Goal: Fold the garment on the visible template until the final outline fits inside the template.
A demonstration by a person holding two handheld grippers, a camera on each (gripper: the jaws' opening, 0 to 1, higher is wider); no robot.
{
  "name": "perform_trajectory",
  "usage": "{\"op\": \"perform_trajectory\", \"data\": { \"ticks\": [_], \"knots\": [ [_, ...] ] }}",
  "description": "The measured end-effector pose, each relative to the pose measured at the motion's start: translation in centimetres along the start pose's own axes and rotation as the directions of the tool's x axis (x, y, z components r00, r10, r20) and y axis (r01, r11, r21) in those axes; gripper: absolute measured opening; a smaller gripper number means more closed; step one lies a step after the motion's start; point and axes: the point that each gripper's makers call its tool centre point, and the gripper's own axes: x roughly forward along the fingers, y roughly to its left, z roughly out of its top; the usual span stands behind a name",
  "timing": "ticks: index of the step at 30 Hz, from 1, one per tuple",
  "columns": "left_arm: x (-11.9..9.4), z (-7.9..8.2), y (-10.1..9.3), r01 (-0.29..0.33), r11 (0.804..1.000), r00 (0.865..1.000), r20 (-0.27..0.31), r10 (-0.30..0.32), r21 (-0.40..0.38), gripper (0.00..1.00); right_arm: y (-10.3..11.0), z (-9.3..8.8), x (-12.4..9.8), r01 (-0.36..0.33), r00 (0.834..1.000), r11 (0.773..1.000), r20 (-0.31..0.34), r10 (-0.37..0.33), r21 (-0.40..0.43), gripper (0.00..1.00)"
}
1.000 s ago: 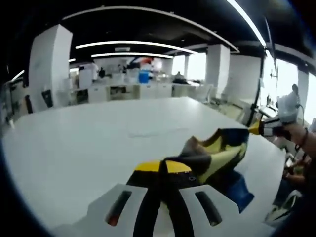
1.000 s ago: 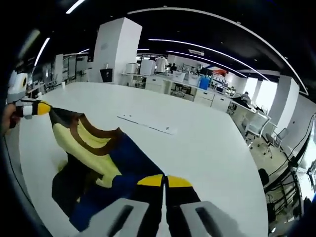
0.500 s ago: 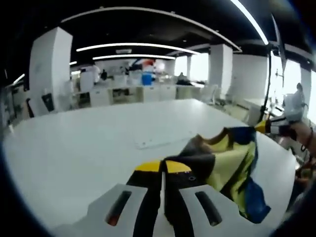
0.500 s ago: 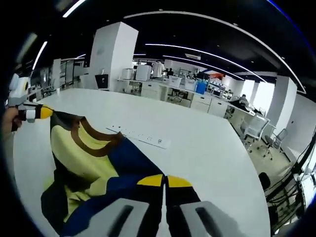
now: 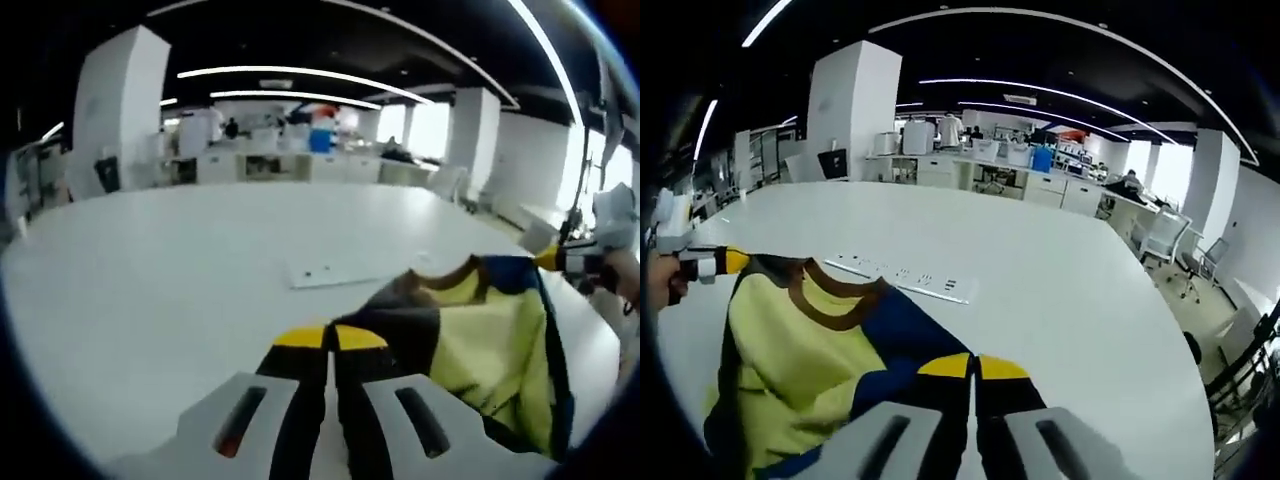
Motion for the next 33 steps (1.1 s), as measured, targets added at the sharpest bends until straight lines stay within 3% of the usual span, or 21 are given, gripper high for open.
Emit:
{"op": "perform_trajectory", "data": {
  "ticks": [10, 14, 25, 29, 33],
  "knots": [
    [5.1, -3.4, 0.9, -0.050, 0.998, 0.994, -0.102, 0.047, -0.023, 0.00, -0.8, -2.6, 4.7, 0.001, 0.998, 0.999, -0.070, 0.002, 0.049, 0.00],
    [6.4, -4.8, 1.3, -0.065, 0.998, 0.985, -0.160, 0.068, 0.024, 0.00, -1.1, -3.4, 6.2, 0.003, 0.996, 0.998, -0.094, 0.002, 0.058, 0.00],
    [8.4, -4.6, 1.9, -0.064, 0.991, 0.984, -0.161, 0.082, 0.114, 0.00, -1.5, -4.2, 7.9, 0.020, 0.991, 0.998, -0.130, -0.012, 0.060, 0.00],
    [8.6, -4.5, 2.0, -0.065, 0.993, 0.985, -0.155, 0.079, 0.094, 0.00, -1.6, -4.5, 8.1, 0.025, 0.990, 0.998, -0.142, -0.017, 0.057, 0.00],
    [8.7, -4.4, 2.1, -0.060, 0.990, 0.985, -0.154, 0.080, 0.129, 0.00, -1.5, -4.8, 8.5, 0.021, 0.989, 0.998, -0.150, -0.012, 0.057, 0.00]
  ]
}}
